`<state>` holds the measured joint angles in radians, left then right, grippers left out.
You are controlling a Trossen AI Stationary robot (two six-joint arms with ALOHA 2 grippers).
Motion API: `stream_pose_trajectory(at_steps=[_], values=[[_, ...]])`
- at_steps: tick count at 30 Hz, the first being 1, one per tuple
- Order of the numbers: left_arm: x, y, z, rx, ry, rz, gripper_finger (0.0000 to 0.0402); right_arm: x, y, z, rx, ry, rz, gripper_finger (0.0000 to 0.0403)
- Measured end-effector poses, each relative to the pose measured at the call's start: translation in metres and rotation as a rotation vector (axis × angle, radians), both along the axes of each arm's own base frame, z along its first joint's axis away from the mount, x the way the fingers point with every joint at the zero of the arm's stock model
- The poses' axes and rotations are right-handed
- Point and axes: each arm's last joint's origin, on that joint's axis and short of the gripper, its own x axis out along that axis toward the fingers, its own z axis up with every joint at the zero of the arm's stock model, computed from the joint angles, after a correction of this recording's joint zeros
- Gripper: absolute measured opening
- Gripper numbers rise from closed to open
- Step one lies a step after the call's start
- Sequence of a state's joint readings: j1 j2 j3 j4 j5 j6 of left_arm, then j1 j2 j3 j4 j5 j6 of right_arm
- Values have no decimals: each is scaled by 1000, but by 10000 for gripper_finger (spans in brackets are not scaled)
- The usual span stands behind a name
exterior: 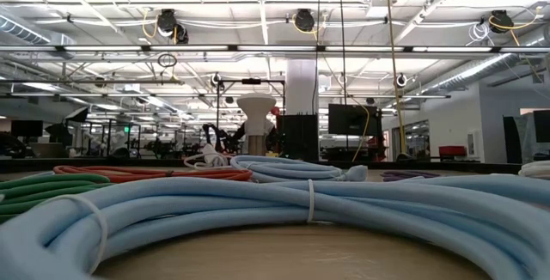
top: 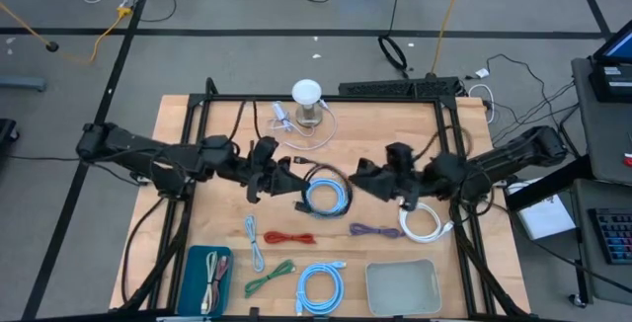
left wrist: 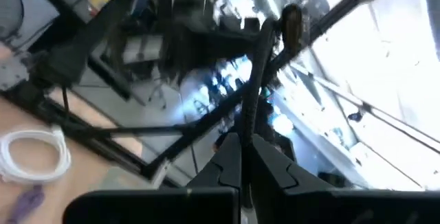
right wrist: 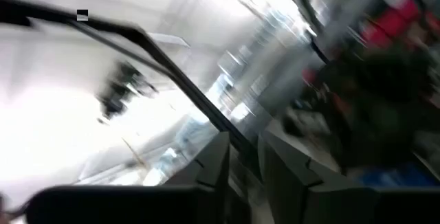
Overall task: Pick & Place USB Port
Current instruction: Put the black video cable into the gray bin
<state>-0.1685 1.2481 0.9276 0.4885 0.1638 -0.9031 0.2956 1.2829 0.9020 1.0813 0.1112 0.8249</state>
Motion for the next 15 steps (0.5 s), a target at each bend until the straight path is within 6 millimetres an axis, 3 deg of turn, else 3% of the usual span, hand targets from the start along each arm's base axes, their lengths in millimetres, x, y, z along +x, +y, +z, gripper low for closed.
stream_pose_trajectory(at_steps=[3,8,15], values=[[-1,-9,-1,-9,6,-19,8,-6,-2,9,17,-69,-1,107],[-3,-15,1,-27,-7,-16,8,-1,0,2,13,-12,8,145],[-1,-14,-46,50,449,-114,8,-5,-1,6,-20,-21,-12,159]])
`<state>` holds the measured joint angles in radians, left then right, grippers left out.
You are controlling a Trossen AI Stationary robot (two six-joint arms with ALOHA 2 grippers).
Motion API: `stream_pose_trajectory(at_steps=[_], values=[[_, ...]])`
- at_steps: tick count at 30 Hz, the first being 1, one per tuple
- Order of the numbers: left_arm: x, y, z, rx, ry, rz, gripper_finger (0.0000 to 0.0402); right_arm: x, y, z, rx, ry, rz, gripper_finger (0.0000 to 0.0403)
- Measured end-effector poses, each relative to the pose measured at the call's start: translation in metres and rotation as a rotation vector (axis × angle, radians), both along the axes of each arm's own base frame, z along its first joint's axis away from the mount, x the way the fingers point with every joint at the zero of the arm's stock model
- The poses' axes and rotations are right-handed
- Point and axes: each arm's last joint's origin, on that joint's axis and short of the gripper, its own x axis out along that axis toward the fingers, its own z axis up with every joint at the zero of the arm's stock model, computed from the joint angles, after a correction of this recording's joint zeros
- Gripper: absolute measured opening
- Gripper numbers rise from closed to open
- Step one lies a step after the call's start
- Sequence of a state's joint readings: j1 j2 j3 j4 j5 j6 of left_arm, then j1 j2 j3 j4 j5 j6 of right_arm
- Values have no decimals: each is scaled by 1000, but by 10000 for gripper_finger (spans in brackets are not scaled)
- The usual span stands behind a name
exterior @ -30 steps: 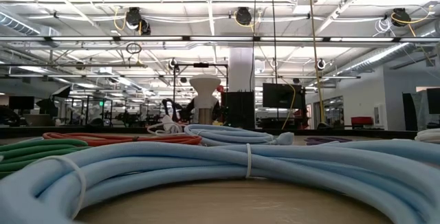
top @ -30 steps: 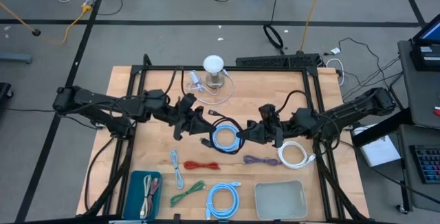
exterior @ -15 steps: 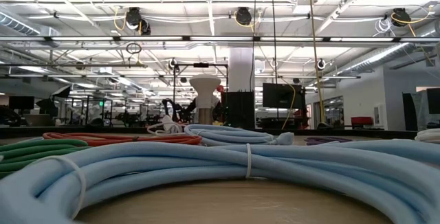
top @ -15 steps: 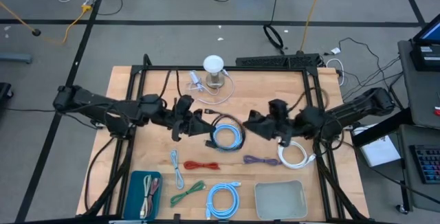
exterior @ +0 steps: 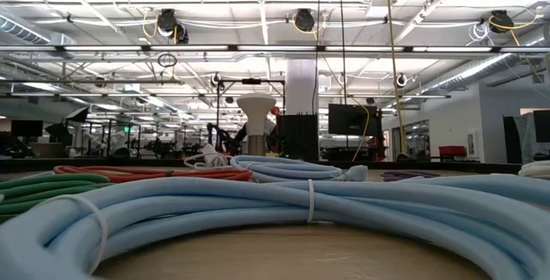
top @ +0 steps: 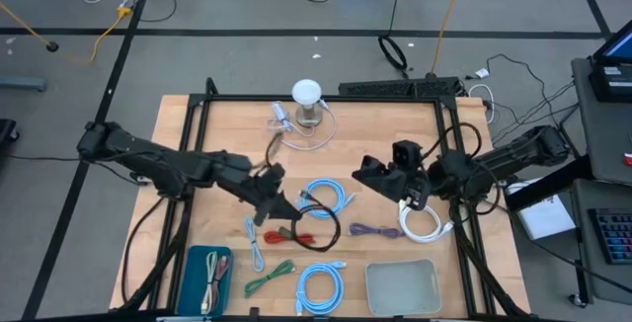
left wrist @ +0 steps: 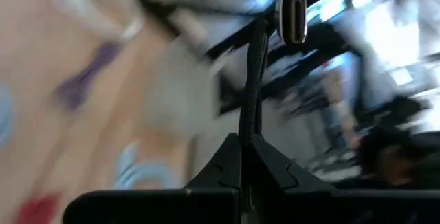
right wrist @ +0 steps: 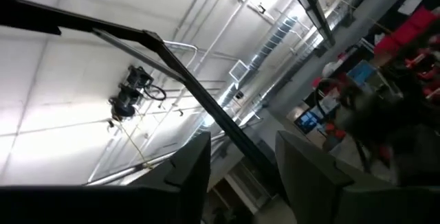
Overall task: Pick & Place USB Port
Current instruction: Put the black video cable into the gray bin
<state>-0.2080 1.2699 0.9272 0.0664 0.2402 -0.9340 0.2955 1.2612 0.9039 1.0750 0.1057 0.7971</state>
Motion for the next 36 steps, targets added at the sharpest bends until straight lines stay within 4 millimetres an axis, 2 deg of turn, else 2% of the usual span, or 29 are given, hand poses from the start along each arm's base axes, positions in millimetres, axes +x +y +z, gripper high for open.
stream_pose_trajectory(at_steps=[3,5,8,10,13,18,22,26,29,32,36], values=[[8,3,-21,33,106,-43,8,-7,-2,6,-40,-26,-35,157],[18,2,-26,36,103,-74,8,-12,-3,9,-70,-3,-53,156],[34,0,-33,50,127,-119,8,-23,-9,11,-120,124,-155,155],[51,-5,-36,70,127,-154,7,-38,-12,11,-163,262,-273,155],[71,-14,-30,114,119,-211,7,-61,-20,7,-221,443,-435,155],[93,-26,-6,242,87,-268,7,-87,-24,-4,-221,627,-449,155],[99,-21,18,308,58,-230,7,-97,-20,-17,-206,759,-376,155],[98,-13,28,359,88,-222,7,-100,-11,-41,-201,959,-313,155],[94,-5,29,392,159,-221,7,-99,-2,-55,-192,1074,-267,155],[92,-1,26,391,201,-233,7,-99,5,-60,-176,1101,-254,155],[94,-3,23,374,202,-266,7,-107,0,-69,-81,1180,-365,155]])
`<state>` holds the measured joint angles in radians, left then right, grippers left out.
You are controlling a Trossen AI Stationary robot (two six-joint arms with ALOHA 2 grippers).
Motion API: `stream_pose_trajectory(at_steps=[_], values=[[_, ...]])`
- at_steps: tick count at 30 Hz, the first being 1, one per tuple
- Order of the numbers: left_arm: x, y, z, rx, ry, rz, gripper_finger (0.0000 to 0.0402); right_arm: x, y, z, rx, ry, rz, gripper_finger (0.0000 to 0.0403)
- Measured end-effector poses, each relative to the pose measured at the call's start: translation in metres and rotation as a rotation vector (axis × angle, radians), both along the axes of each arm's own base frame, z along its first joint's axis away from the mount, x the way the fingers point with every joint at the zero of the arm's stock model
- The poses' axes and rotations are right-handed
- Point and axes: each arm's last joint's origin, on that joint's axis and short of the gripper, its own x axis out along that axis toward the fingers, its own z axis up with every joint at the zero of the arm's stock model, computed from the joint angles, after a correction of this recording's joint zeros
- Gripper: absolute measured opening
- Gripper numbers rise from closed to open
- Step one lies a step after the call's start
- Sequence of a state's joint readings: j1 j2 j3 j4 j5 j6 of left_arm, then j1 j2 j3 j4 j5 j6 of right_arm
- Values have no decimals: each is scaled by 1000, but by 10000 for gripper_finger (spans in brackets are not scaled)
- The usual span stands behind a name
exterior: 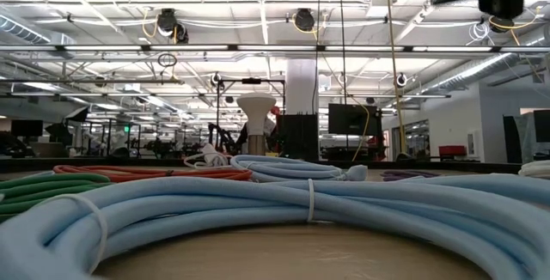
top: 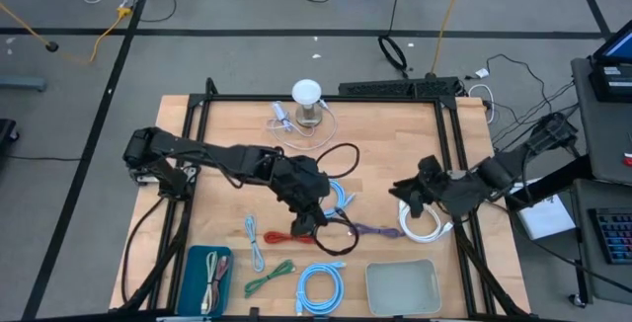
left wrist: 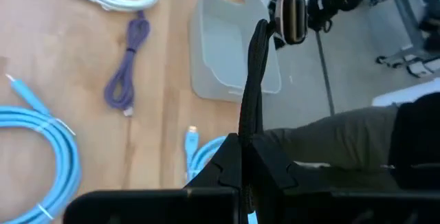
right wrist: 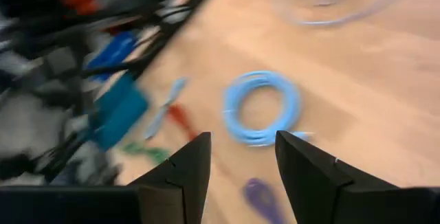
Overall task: Pick & Place USB Port
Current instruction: Put the black video cable into the gray bin
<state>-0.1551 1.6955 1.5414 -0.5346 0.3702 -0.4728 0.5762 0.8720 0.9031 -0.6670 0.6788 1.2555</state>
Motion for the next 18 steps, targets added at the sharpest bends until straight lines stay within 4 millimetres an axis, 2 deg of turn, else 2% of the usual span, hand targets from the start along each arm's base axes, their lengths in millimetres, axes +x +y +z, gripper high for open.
stream_pose_trajectory(at_steps=[5,8,11,14,18], values=[[6,-7,-5,-22,-11,-34,7,-12,-11,-13,-67,116,-152,155],[10,-11,-13,-30,7,-50,7,-12,-13,-14,-83,132,-169,155],[12,-15,-16,-16,12,-67,7,-7,-9,-10,-91,105,-83,155],[16,-17,-14,28,-55,-45,7,1,-2,-2,-73,38,24,155],[15,-4,-14,44,-26,-1,7,11,5,11,-50,-98,107,155]])
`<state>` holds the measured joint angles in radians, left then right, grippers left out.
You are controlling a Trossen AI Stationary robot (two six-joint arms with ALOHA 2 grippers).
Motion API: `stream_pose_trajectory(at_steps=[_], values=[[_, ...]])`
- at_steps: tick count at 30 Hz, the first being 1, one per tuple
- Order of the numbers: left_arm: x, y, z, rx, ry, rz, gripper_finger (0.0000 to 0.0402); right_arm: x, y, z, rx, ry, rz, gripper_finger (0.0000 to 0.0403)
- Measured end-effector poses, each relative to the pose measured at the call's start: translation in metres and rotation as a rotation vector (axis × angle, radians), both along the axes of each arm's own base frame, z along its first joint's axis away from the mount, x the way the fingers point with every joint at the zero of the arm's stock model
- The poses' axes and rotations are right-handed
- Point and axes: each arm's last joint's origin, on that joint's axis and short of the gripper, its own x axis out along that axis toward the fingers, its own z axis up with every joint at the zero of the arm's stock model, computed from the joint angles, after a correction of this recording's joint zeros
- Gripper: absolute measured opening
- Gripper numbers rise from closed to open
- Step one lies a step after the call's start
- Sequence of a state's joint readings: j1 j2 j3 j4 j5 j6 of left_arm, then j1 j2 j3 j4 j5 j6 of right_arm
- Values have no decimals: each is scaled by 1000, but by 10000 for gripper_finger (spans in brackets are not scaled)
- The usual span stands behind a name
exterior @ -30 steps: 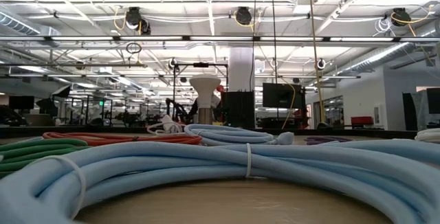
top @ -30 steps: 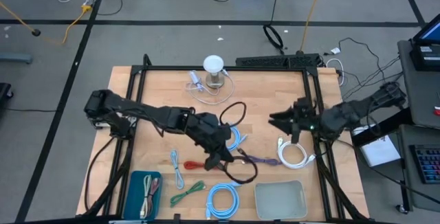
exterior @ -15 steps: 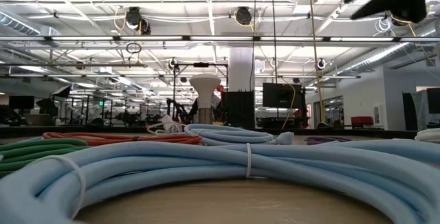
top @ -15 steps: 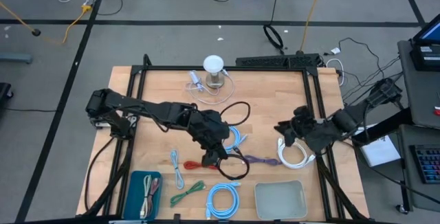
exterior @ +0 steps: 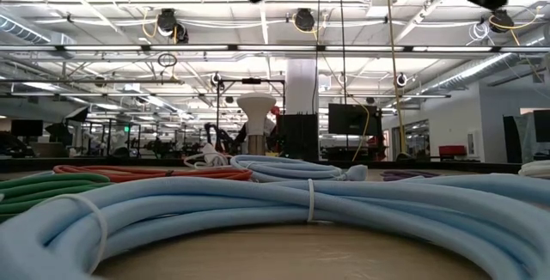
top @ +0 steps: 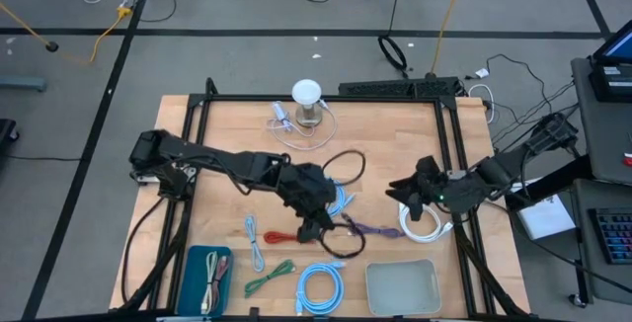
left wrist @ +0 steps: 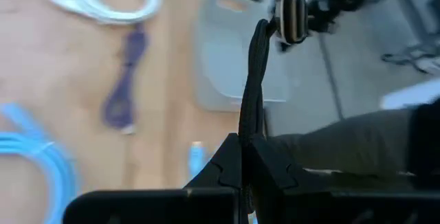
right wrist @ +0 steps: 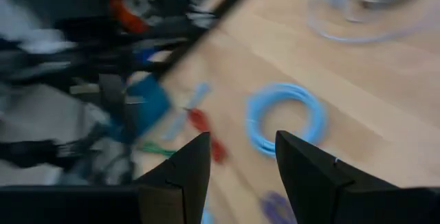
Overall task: Pick & Place USB Port
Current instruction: Put the black video cable into the gray bin
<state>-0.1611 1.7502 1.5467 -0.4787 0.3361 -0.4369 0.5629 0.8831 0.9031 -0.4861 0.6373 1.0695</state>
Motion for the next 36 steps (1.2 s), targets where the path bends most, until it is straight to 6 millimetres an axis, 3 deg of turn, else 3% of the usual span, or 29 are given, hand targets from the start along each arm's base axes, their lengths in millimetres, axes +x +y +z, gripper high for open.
stream_pose_trajectory(at_steps=[5,11,18,36], values=[[-2,13,-5,38,48,15,7,17,10,7,-15,-91,86,155],[1,18,20,69,-26,7,7,41,17,-11,10,-13,144,155],[-4,28,32,98,10,12,7,73,24,-16,59,-102,230,155],[-12,15,25,97,104,-50,7,77,24,-17,98,-94,326,155]])
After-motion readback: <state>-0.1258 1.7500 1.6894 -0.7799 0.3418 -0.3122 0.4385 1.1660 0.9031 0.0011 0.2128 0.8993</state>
